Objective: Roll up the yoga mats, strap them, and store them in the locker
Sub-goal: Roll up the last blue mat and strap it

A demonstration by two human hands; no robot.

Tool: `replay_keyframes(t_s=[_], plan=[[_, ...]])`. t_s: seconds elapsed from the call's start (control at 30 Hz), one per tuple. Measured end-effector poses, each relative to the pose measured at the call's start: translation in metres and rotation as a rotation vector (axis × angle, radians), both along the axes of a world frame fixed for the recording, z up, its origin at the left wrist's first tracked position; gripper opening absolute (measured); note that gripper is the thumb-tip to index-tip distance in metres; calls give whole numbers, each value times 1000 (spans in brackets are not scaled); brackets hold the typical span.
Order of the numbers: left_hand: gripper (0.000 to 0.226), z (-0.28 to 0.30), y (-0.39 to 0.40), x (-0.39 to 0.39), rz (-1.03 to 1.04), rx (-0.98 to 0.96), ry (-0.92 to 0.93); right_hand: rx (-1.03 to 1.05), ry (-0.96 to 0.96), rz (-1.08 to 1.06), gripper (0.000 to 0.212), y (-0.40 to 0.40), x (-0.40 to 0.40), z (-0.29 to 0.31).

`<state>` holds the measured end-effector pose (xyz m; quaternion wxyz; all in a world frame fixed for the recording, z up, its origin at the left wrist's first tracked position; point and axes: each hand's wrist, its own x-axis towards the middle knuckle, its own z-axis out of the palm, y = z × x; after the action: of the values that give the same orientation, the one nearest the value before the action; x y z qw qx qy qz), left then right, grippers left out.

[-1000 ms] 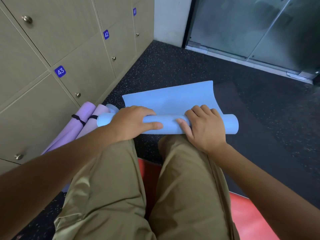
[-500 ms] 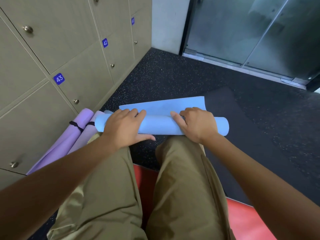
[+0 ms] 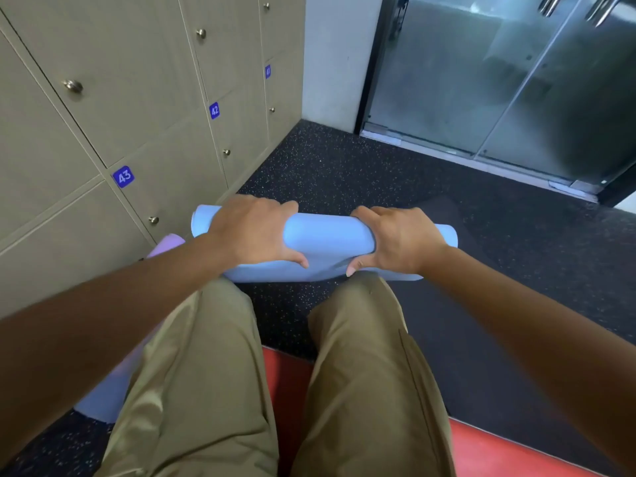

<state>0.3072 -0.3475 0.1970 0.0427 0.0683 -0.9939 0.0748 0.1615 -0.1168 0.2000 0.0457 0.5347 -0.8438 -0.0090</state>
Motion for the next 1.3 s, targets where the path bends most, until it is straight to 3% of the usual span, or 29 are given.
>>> replay_keyframes(t_s=[0.37,0.57,0.73,1.0,1.17,1.3], plan=[[71,118,4,25,-45,-64,142,-100,51,2,82,7,27,112],[72,152,26,72,-65,-67,142,-82,64,-7,81,29,78,146],[73,138,44,121,-58,-83,142,-31,75,-17,76,54,129,142],[81,60,75,188,-120,-16,191,-145,160,94,69,91,188,67],[80,26,94,213,-97,63,93,-112,60,97,72,104,208,29],[85,13,108,225,-3,137,-88,-75,-53,110,74,112,215,9]])
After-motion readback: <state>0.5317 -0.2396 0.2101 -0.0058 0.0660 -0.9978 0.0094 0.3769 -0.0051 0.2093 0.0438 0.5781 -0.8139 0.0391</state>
